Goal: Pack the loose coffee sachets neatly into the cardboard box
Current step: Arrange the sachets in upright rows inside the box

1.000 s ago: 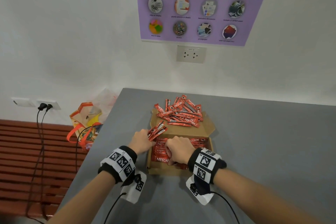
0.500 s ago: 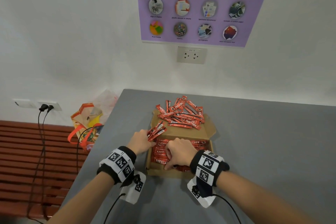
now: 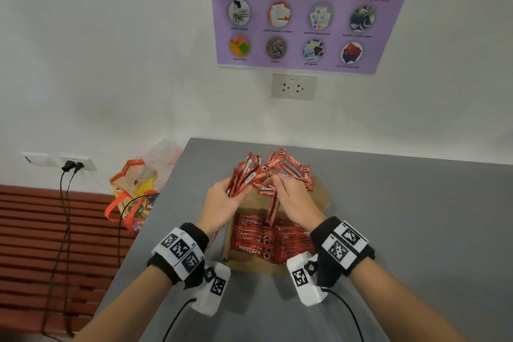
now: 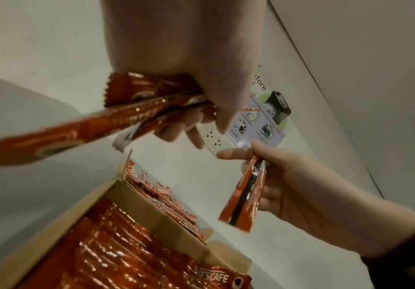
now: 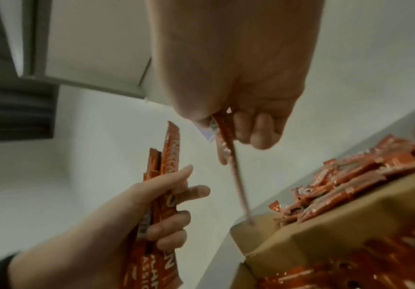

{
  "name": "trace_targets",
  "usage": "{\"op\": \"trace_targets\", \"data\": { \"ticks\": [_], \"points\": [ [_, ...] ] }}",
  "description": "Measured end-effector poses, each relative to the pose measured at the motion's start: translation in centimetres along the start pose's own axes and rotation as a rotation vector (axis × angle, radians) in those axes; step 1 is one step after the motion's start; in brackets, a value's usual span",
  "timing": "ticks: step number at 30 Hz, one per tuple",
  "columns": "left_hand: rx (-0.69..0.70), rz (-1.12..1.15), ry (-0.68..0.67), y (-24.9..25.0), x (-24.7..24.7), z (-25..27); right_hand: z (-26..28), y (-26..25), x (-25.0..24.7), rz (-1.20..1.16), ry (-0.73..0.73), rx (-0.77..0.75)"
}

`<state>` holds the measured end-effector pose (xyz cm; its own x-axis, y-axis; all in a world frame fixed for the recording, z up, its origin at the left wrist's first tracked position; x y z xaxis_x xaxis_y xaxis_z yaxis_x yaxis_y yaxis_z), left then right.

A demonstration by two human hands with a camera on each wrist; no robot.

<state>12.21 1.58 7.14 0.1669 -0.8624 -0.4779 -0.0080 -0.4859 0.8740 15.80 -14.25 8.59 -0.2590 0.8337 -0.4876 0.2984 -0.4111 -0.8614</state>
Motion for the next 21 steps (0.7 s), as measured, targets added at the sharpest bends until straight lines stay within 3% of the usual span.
{"op": "trace_targets", "data": {
  "ticks": [6,9,12,15,18,21],
  "points": [
    [-0.008,0.152,-0.221,0.3,0.5,0.6,1.4,0.9,0.0,-0.201,0.124,-0.014],
    [-0.009,0.069,-0.317,-0.2,0.9,0.8,1.7,1.5,0.0,-0.153,0.206,-0.04],
    [0.007,0.002,-0.27,-0.5,0.7,0.9,2.2,1.6,0.3,-0.186,0.176,-0.081],
    [-0.026,0.115,-0.168,-0.6,0.2,0.9,2.9,1.1,0.3,-0.172,0.127,-0.156],
    [-0.081,0.151,-0.181,-0.8,-0.2,0.9,3.1,0.7,0.4,-0.127,0.123,-0.235],
    [-0.088,-0.007,-0.126,-1.5,-0.3,0.4,2.7,1.3,0.5,-0.072,0.068,-0.113]
  ]
}}
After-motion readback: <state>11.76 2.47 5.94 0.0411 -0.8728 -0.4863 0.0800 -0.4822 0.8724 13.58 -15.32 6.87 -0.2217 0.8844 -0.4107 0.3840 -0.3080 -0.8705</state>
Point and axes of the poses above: each hand's wrist, its own z-axis away from the middle knuckle, its own x-axis out of the palm, y = z × x, the point moved 3 cm from there along -z, towards the middle knuckle, and after that the axes turned 11 degrees about -z, right-handed, at the moved point
